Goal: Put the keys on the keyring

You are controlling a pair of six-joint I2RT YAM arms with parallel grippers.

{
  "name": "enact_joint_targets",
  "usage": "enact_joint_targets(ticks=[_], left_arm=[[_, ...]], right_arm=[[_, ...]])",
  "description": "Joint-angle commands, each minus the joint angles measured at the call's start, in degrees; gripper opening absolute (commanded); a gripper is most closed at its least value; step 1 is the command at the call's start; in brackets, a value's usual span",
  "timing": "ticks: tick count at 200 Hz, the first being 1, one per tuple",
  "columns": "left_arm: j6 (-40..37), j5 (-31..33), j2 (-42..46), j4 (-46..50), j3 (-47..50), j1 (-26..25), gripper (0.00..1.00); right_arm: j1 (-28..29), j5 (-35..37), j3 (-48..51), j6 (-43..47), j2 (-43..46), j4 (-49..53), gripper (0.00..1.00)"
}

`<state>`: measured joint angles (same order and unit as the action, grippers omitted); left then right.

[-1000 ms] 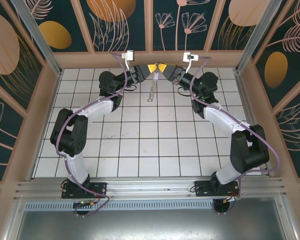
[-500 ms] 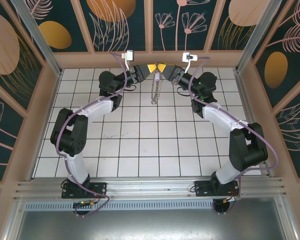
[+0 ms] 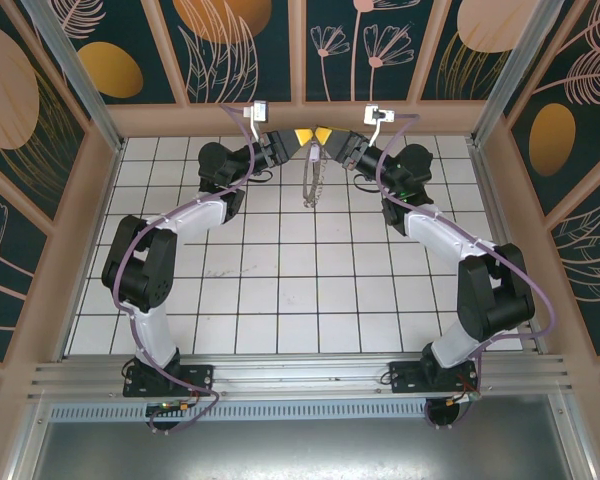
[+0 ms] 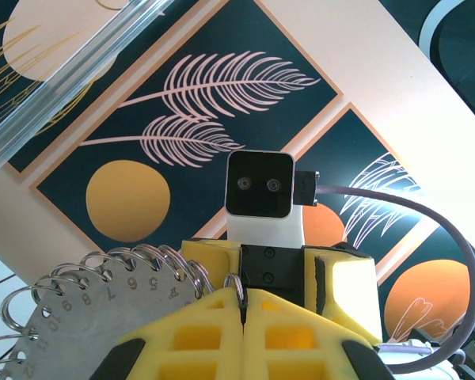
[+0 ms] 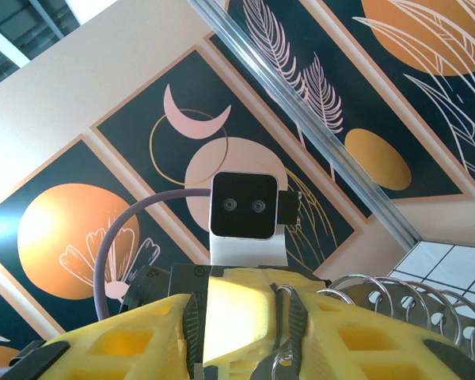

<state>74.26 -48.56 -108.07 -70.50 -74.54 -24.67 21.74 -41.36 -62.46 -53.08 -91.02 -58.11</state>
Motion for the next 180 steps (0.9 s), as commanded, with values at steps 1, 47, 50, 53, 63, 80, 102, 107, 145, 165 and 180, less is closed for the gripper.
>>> enact_joint_targets(ticks=[1, 47, 50, 53, 63, 80, 102, 107, 145, 165, 180], left_arm=[[0.58, 0.12, 0.22, -4.91, -0.03, -0.3, 0.0], [0.65, 0.06, 0.24, -5.0, 0.1, -0.3, 0.0], [0.64, 0.04, 0.25, -5.0, 0.1, -0.3, 0.0], [0.66, 0.08, 0.23, -5.0, 0.1, -0.3, 0.0], [0.63, 0.05, 0.25, -5.13, 0.1, -0.29, 0.0], [0.85, -0.01, 0.22, -5.25, 0.02, -0.28, 0.0], [1.28, -0.03, -0.08, -5.72, 0.1, -0.3, 0.0], [1.3, 0.03, -0.12, -5.79, 0.1, -0.3, 0.0], [1.55, 0.0, -0.25, -6.04, 0.1, -0.3, 0.0], [1.59, -0.04, -0.28, -6.23, 0.18, -0.38, 0.0], [1.59, -0.1, -0.3, -6.27, 0.19, -0.38, 0.0]], right_arm=[[-0.34, 1.01, 1.23, -0.36, 1.51, -1.51, 0.37], [-0.55, 1.42, 1.84, -0.93, 2.12, -2.22, 0.36], [-0.55, 1.52, 1.94, -0.89, 2.18, -2.27, 0.36], [-0.56, 1.55, 1.98, -0.89, 2.18, -2.23, 0.36], [-0.45, 1.1, 1.69, -1.05, 1.88, -2.48, 0.36], [-0.3, 0.58, 1.21, -1.33, 1.35, -2.58, 0.36], [-0.2, 0.41, 0.57, -1.45, 0.8, -2.57, 0.34], [-0.07, 0.33, 0.43, -1.44, 0.61, -2.6, 0.34], [0.67, -0.21, -1.58, -1.09, -0.44, -1.89, 0.33], [1.05, -0.13, -2.31, -0.85, -0.89, -1.55, 0.33], [1.2, -0.13, -2.8, -0.78, -1.24, -1.42, 0.33]])
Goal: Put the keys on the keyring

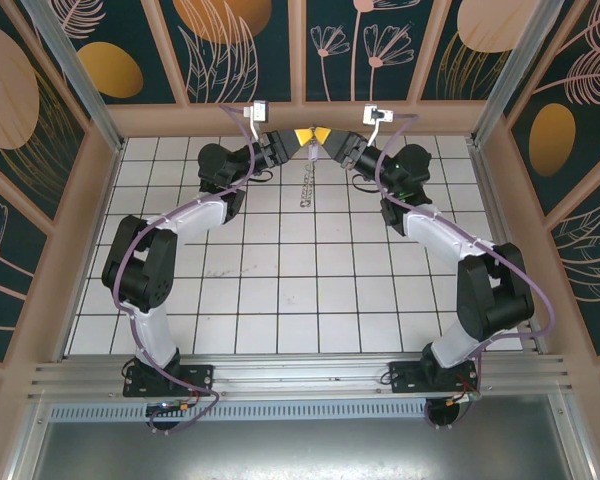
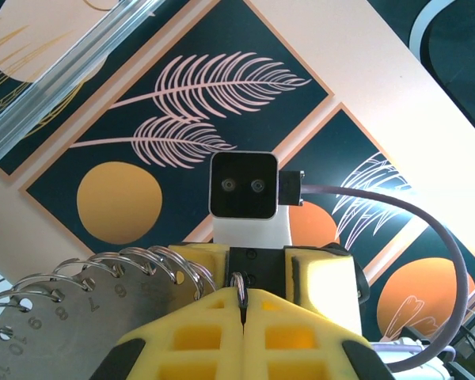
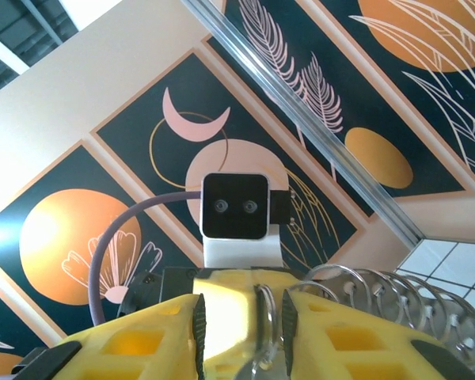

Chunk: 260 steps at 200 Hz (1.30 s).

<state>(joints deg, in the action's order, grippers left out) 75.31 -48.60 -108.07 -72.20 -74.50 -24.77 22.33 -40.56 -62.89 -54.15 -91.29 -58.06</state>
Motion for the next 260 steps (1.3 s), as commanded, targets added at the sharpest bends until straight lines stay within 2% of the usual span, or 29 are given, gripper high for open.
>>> enact_joint_targets(ticks=[1, 42, 88, 124, 156, 178, 220, 240, 260], left_arm=[[0.54, -0.12, -0.3, -4.55, 0.14, -0.27, 0.0], [0.5, -0.05, -0.31, -4.61, 0.23, -0.27, 0.0], [0.41, 0.1, -0.59, -4.44, 0.14, -0.3, 0.0], [-0.73, -0.15, -0.51, -3.8, 0.01, -0.27, 0.0], [-9.48, -0.16, 2.19, 6.23, 0.3, 0.62, 0.36], [-18.21, 0.35, 5.21, 16.34, 0.58, 1.77, 0.49], [-30.73, -1.54, 7.34, 32.14, -2.37, 2.71, 0.54], [-34.13, -4.6, 6.57, 36.78, -4.73, 2.71, 0.51], [-35.23, -6.95, 5.69, 38.89, -6.23, 2.71, 0.44]], right_arm=[[0.66, -0.93, -2.38, 0.33, -0.99, -1.41, 0.33], [0.92, -1.19, -2.46, 0.28, -1.43, -0.94, 0.28], [0.97, -1.65, -1.02, 0.81, -1.08, -0.74, 0.0], [-0.35, -1.46, -0.35, 1.32, -0.52, -0.03, 0.0], [-3.75, -4.82, -1.57, 2.66, -0.64, 2.6, 0.0], [-5.91, -9.17, -3.06, 5.25, -0.53, 6.0, 0.0], [-6.98, -16.25, -7.65, 18.39, 0.22, 21.26, 0.0], [-7.09, -18.8, -9.9, 24.65, -0.07, 28.21, 0.0], [-7.04, -21.04, -12.14, 28.72, -0.9, 33.34, 0.0]])
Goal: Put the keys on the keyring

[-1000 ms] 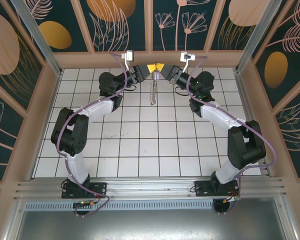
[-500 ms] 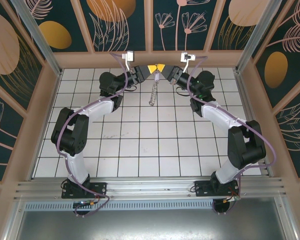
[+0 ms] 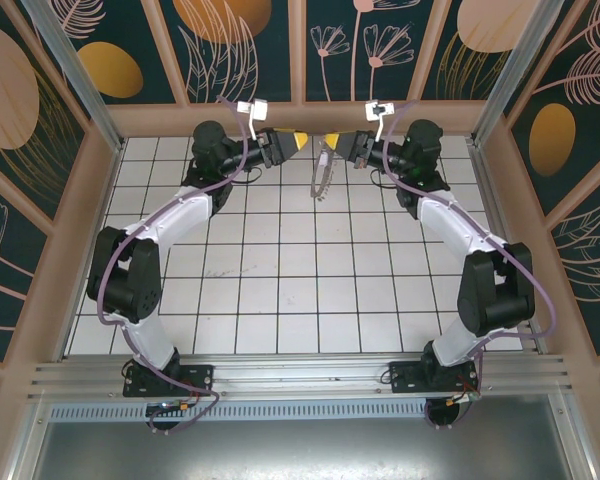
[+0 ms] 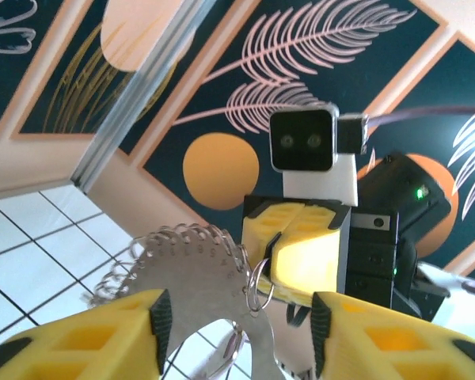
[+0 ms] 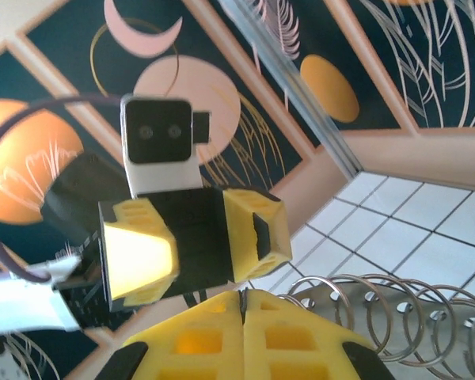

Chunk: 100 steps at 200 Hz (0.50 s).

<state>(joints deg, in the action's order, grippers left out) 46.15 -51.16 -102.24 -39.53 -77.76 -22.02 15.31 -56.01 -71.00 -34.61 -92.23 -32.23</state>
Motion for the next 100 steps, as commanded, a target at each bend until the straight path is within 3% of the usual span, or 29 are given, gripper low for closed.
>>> enact_joint_targets(ticks=[1, 14, 100], left_arm=[[-6.07, -4.52, -0.15, 6.21, -3.04, -0.04, 0.44], [-5.9, -5.4, -0.46, 6.09, -3.28, -0.07, 0.4], [-1.19, -8.01, -2.25, 0.33, -3.1, -1.51, 0.39]], right_arm=[[-0.06, -5.68, -4.13, 9.28, -0.01, 7.69, 0.0], [-0.1, -6.65, -4.87, 9.9, -0.62, 8.64, 0.0], [0.36, -8.68, -4.81, 8.32, -1.78, 6.49, 0.0]])
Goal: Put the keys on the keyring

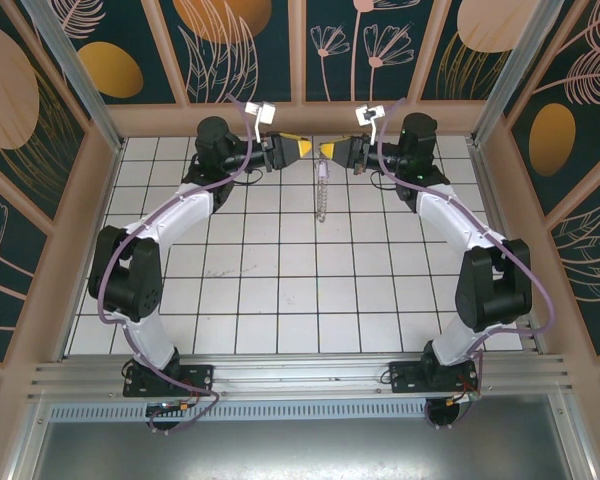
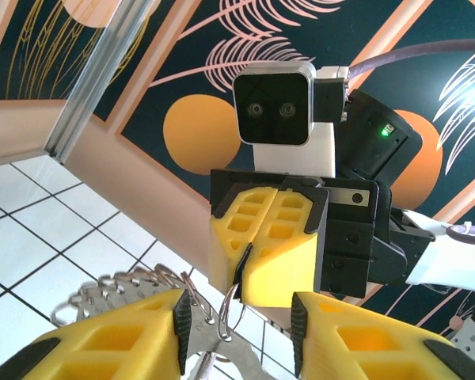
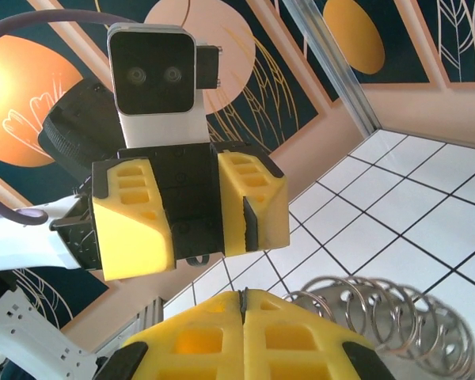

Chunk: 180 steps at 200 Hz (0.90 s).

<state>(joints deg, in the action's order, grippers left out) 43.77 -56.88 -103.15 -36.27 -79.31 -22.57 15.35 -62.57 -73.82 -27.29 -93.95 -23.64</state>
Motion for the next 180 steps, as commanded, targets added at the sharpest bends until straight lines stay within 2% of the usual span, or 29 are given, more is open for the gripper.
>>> enact_joint_targets(ticks=[1, 90, 180], left_arm=[[1.21, -2.28, -1.38, -2.93, -1.55, -1.02, 0.38], [4.67, -2.45, -3.24, -7.37, -1.55, -2.38, 0.34], [7.92, -2.11, -3.41, -12.5, -0.5, -3.09, 0.1]], right_arm=[[0.35, -2.12, -1.96, 1.0, -0.07, -2.11, 0.0], [0.3, -1.94, -1.48, 0.49, 0.26, -3.18, 0.0], [0.34, -1.33, -0.72, -0.46, -0.25, -4.84, 0.0]])
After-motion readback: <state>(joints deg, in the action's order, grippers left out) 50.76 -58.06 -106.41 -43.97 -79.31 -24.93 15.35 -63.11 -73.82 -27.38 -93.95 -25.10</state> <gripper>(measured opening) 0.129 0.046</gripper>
